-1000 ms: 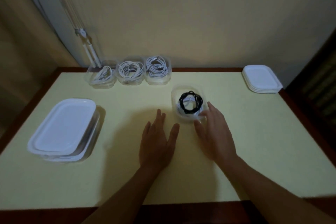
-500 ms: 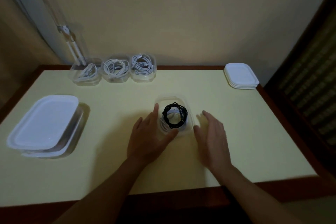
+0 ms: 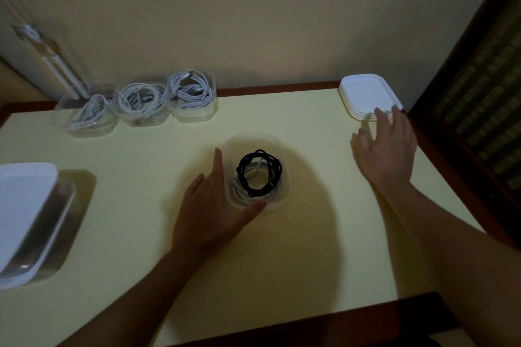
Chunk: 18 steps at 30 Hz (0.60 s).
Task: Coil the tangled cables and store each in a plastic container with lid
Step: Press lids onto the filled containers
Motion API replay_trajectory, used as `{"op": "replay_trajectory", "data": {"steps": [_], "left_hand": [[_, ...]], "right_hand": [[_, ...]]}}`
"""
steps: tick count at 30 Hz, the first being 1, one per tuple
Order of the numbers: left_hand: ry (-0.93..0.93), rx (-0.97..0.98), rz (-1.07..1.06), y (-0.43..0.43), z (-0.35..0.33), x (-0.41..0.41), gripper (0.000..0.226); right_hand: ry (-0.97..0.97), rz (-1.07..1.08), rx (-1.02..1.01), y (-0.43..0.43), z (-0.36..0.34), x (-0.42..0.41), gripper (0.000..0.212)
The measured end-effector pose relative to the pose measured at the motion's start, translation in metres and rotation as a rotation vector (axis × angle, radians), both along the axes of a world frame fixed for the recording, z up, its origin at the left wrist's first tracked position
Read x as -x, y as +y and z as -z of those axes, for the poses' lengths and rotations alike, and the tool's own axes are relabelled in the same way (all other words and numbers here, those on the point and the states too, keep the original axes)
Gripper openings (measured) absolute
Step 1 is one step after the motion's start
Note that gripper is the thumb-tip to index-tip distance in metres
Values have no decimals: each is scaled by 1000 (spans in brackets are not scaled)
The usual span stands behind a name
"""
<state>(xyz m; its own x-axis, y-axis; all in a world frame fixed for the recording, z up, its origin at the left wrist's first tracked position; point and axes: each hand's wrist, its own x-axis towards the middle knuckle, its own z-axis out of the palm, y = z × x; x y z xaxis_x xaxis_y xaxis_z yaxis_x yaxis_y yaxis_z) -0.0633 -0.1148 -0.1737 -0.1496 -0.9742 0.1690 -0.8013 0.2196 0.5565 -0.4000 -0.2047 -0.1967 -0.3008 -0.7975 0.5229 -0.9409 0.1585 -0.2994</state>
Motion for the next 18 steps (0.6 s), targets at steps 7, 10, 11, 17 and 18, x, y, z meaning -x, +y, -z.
{"op": "replay_trajectory", "data": {"steps": [7,10,11,17,18], "left_hand": [[17,0,21,-15,4,8,129],[5,19,24,-17,7,8,129],[4,23,22,-16,8,7,128],[15,16,18,-14,8,7,127],[18,8,21,-15,7,7,129]], "right_hand": [[106,11,-17,-46,-1,9,31],[90,7,-18,-52,-4,8,24],[84,2,-13,-53,-5,8,24],[75,-17,-4,-57,-6,7,23],[75,-19,1,-58,-6,7,22]]}}
